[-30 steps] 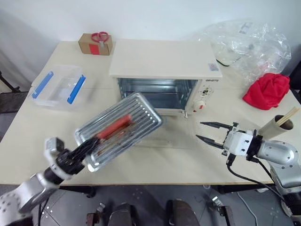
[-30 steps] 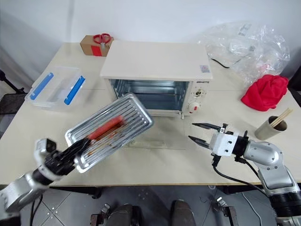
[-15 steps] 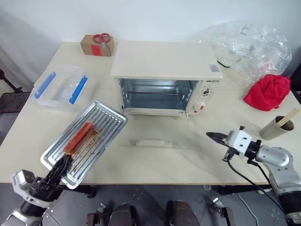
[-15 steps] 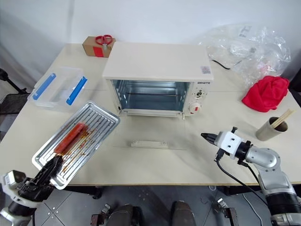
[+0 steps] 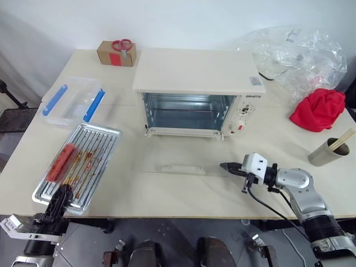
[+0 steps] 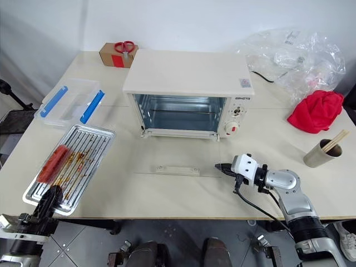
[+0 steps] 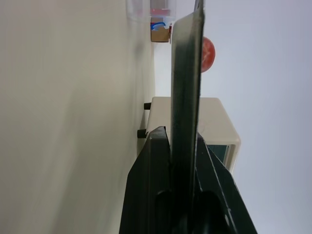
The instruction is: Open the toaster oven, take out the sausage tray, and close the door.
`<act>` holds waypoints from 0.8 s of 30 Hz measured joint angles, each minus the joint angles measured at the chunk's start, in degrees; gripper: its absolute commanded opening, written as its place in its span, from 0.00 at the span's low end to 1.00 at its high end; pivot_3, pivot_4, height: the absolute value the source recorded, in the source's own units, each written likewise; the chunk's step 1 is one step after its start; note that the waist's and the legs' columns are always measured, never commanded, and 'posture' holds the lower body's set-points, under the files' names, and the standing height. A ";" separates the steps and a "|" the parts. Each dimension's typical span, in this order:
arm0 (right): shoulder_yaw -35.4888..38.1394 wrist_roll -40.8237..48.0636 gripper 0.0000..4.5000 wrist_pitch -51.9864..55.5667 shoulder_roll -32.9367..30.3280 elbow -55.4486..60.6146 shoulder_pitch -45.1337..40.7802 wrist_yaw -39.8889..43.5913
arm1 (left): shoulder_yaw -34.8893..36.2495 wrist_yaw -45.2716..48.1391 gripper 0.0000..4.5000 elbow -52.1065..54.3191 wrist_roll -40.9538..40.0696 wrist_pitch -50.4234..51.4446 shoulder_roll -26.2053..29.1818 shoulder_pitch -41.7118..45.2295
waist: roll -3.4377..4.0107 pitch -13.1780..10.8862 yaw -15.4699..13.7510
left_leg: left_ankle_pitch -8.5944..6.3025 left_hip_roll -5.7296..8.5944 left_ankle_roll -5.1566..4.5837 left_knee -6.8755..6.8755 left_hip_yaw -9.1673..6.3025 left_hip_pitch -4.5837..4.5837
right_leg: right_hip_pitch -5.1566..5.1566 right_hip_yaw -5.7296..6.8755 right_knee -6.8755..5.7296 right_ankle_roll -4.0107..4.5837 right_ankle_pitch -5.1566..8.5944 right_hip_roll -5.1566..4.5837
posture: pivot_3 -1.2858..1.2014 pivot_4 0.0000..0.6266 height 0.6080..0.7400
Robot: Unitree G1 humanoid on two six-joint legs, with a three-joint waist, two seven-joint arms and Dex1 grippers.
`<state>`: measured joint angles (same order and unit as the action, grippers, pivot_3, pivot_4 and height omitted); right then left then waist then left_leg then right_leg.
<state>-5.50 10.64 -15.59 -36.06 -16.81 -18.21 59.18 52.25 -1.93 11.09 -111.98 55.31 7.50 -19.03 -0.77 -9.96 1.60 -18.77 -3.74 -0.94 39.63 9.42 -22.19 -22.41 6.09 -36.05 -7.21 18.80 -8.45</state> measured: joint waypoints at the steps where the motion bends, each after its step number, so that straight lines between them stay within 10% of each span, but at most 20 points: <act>1: 0.07 0.25 0.01 0.36 0.19 0.10 -0.02 0.11 | -0.13 -0.15 0.00 0.00 0.00 0.02 0.03 0.11 | 0.00 0.00 0.01 | 0.00 0.00 0.00 0.00 0.00 0.00 | 0.00 0.00 0.00 0.00 0.00 0.01 | 0.52 0.24 1.00; 24: 12.75 22.69 0.01 19.22 2.54 18.27 -5.15 -1.92 | -2.78 1.94 0.00 -0.42 0.00 5.09 4.65 -1.16 | 0.00 -0.01 -0.17 | -0.03 -0.05 -0.04 -0.14 -0.03 -0.04 | -0.06 -0.01 0.06 0.00 0.00 -0.05 | 0.52 0.24 1.00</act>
<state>7.25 33.33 3.63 -33.51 1.45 -23.37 57.27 49.47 0.01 10.66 -111.98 60.39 12.15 -20.19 -0.77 -9.96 1.42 -18.80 -3.79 -0.98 39.49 9.39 -22.23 -22.47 6.08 -35.98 -7.21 18.80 -8.50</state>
